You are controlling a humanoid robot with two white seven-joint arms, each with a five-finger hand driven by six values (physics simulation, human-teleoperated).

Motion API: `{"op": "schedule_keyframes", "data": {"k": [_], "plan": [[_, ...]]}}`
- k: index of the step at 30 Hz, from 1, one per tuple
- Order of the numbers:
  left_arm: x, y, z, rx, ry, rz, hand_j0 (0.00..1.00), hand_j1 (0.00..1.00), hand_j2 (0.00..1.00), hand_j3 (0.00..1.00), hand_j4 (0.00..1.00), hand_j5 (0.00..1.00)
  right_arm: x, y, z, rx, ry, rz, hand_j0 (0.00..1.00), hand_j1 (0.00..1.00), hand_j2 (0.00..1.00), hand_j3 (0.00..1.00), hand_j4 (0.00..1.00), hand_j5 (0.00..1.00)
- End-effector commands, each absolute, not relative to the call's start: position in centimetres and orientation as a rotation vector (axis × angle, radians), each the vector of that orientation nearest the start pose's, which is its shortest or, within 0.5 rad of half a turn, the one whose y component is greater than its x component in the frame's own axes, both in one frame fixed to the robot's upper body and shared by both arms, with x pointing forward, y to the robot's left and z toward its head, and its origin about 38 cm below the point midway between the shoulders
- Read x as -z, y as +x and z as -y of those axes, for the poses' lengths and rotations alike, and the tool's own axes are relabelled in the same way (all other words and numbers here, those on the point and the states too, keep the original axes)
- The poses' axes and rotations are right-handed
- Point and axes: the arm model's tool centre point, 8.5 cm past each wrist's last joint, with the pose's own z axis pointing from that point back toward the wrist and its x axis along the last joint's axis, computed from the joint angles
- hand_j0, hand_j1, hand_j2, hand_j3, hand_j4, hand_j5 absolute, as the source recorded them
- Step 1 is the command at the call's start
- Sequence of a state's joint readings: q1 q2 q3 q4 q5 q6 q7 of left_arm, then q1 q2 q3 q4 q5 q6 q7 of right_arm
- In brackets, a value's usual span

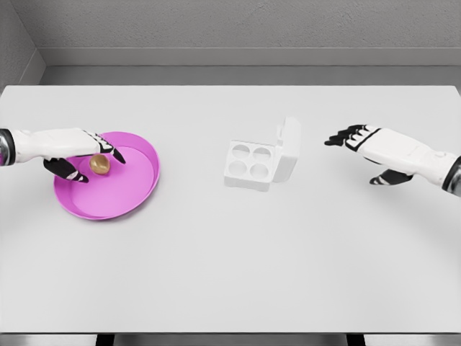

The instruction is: Pack egg into the box and close the box lid

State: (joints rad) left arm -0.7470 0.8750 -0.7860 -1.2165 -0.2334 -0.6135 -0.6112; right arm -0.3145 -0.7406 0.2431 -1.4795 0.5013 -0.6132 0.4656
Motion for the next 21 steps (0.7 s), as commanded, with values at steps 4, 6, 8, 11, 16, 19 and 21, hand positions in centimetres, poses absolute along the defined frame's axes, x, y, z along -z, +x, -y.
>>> {"op": "schedule_keyframes", "data": {"k": [4,6,8,11,16,19,21], "plan": [[-18.8,45.0,-35.7,2.000,0.265,1.185,0.79,0.79,0.79,0.79,0.79,0.79,-18.0,40.2,34.2,-1.864,-0.484,1.475,1.00,1.00,1.00,1.00,1.00,1.00],[-18.8,45.1,-35.7,2.006,0.270,1.182,0.78,0.78,0.78,0.78,0.78,0.78,-18.0,40.2,34.3,-1.863,-0.487,1.474,1.00,1.00,1.00,1.00,1.00,1.00],[-18.5,45.0,-35.8,2.018,0.279,1.162,0.76,0.76,0.76,0.76,0.76,0.76,-18.1,40.2,34.3,-1.865,-0.489,1.472,1.00,1.00,1.00,1.00,1.00,1.00],[-18.0,45.1,-36.1,2.026,0.293,1.132,0.76,0.76,0.76,0.76,0.76,0.76,-18.0,40.2,34.4,-1.867,-0.488,1.467,1.00,1.00,1.00,1.00,1.00,1.00],[-17.8,45.3,-36.0,2.041,0.306,1.118,0.76,0.76,0.76,0.76,0.76,0.76,-17.9,40.1,34.4,-1.864,-0.484,1.468,1.00,1.00,1.00,1.00,1.00,1.00],[-18.3,45.8,-35.3,2.043,0.331,1.144,0.76,0.76,0.76,0.76,0.76,0.76,-17.9,40.1,34.4,-1.865,-0.483,1.468,1.00,1.00,1.00,1.00,1.00,1.00],[-18.3,45.9,-35.1,2.040,0.329,1.151,0.76,0.76,0.76,0.76,0.76,0.76,-17.9,40.1,34.4,-1.865,-0.484,1.466,1.00,1.00,1.00,1.00,1.00,1.00]]}}
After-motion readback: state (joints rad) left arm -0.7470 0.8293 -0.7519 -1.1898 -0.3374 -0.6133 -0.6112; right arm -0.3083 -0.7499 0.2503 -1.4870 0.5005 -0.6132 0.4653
